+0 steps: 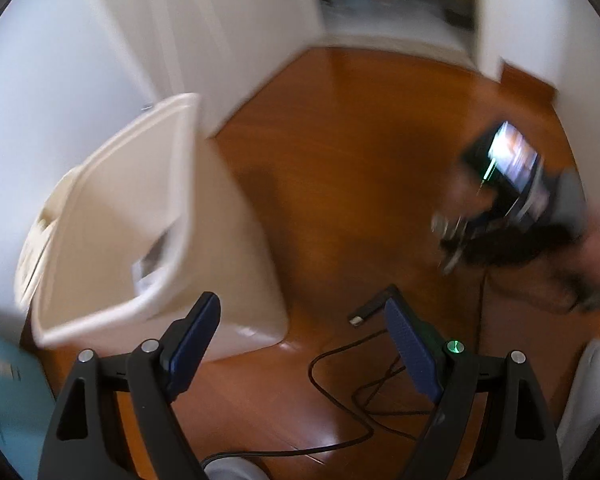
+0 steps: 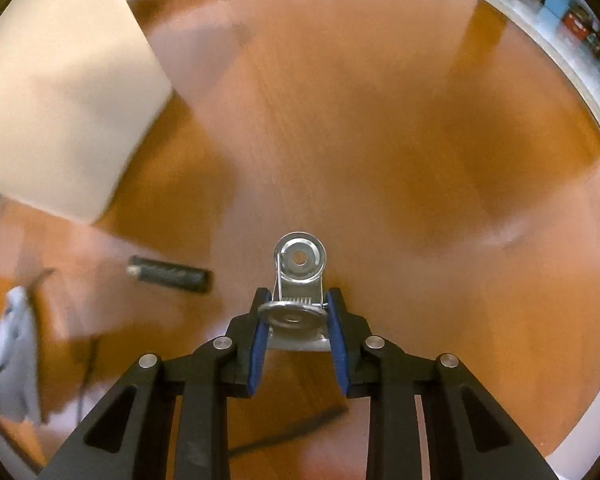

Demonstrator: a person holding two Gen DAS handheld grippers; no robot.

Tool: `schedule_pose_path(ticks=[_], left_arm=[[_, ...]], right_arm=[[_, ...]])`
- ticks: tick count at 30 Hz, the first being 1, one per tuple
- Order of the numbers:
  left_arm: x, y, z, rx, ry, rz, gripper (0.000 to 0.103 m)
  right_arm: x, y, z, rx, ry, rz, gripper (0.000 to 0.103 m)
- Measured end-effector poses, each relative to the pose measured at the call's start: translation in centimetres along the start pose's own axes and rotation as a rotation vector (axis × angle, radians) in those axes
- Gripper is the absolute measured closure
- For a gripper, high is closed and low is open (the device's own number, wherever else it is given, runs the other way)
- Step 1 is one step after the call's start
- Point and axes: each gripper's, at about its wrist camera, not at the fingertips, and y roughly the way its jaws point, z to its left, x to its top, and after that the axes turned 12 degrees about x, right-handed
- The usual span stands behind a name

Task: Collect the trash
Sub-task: 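Grasp the metal clip with the right tool while the left tool grasps the black stick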

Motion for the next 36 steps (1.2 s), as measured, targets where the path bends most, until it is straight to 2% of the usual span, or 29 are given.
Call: schedule_pose_path(ticks=[2,5,7,11,15,20,26,29,30,31,36], left_arm=[[1.3,2.5,-2.6,-0.078,0.156,0.039,0.018],[2.4,6.7,-6.6,-0.138,0.38,0.1,0.018],[3.0,9.3,-8.3,-0.143,0.464,0.132,0.018],[3.1,13.9,-10.9,-0.176,0.571,0.203,0.018],[2.6,16.8,-12.4,-0.222,0.586,0.264,0.018],[1.4,18.8,-13.4,-0.215,0.64,0.295,0.022],[1.4,19.7,-12.2,-0.277,0.563,0.333,0.025],[1.5,19.3,-12.1,-0.334,0.558,0.348,0.05],[1.6,18.8,-12.2,-0.342,0.562,0.337,0.073],[1.6,18.5,-12.5,-0.341,0.569,0.326,0.084],[1.6,19.2,-12.3,-0.382,0.52,0.339,0.085]], right_arm=[[-1.1,-2.6,-1.3,0.031,0.035,-0.033,0.076],[-3.5,-5.6,-3.4,0.069,0.096,-0.076,0.075],[-6.0,-7.2,-4.0,0.1,0.158,-0.13,0.075],[-9.9,-9.3,-6.0,0.171,0.294,-0.232,0.075],[-11.9,-10.0,-7.5,0.215,0.362,-0.284,0.075],[-12.8,-9.9,-8.1,0.25,0.402,-0.333,0.075],[-14.2,-11.4,-8.3,0.279,0.425,-0.358,0.075],[-14.4,-10.9,-8.3,0.283,0.439,-0.357,0.075],[-14.6,-11.0,-8.4,0.28,0.443,-0.356,0.075],[-14.8,-11.0,-8.5,0.28,0.448,-0.354,0.075],[-14.1,-10.1,-8.7,0.284,0.464,-0.355,0.075]])
